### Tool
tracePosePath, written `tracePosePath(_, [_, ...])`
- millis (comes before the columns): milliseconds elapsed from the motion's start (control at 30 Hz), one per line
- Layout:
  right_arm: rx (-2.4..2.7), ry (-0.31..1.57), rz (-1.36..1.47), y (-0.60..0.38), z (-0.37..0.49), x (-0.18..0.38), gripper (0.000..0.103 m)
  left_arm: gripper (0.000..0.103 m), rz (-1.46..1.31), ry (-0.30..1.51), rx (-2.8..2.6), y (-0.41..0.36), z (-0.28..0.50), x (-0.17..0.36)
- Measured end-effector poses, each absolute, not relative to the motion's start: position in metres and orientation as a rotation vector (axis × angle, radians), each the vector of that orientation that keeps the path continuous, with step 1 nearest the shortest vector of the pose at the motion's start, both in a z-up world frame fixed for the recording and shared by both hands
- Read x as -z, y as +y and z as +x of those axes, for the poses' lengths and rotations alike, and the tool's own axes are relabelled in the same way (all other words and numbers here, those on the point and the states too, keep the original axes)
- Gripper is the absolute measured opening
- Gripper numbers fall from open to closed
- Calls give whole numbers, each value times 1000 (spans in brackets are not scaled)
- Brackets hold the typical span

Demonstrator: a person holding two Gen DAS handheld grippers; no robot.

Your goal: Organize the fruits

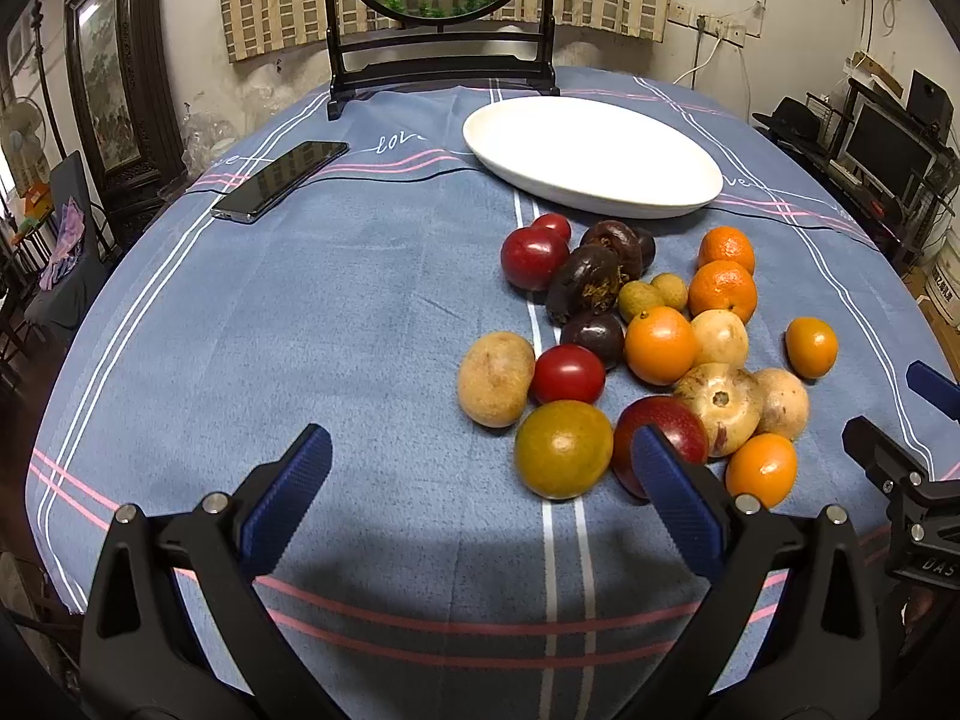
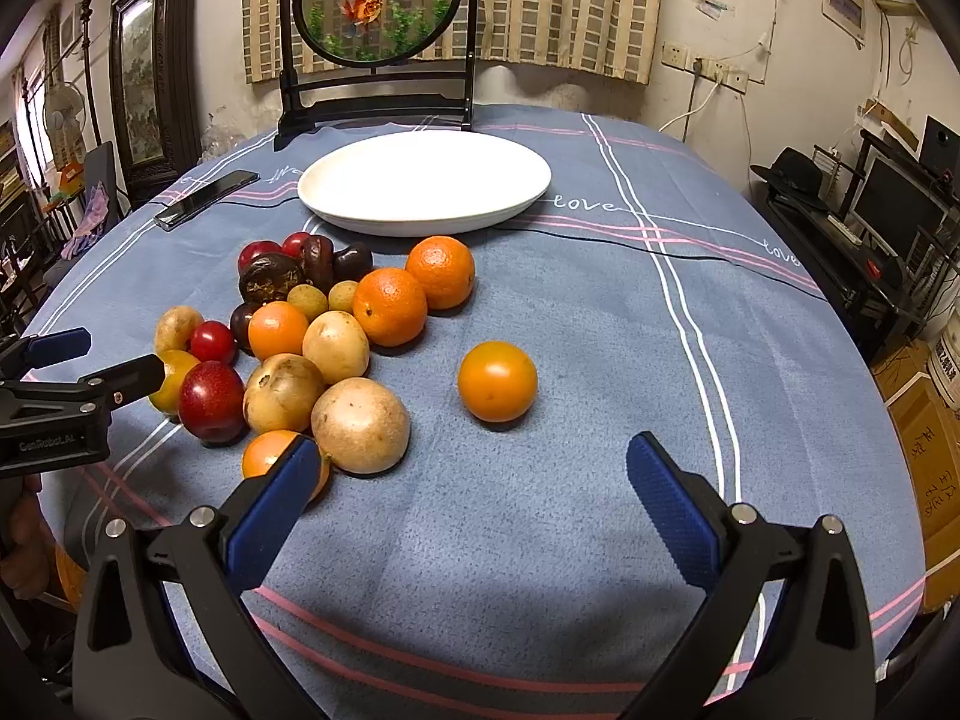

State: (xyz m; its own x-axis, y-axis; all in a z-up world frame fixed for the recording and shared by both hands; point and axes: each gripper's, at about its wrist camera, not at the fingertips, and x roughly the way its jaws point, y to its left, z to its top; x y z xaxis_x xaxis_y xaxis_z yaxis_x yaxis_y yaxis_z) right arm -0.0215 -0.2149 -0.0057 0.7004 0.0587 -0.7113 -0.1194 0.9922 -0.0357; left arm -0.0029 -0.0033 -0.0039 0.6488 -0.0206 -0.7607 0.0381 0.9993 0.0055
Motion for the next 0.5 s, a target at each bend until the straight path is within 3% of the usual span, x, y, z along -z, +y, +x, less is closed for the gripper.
tracePosePath(500, [-112,798,-75,-215,-22,7,102,101,17,873,47,-4,-5,3])
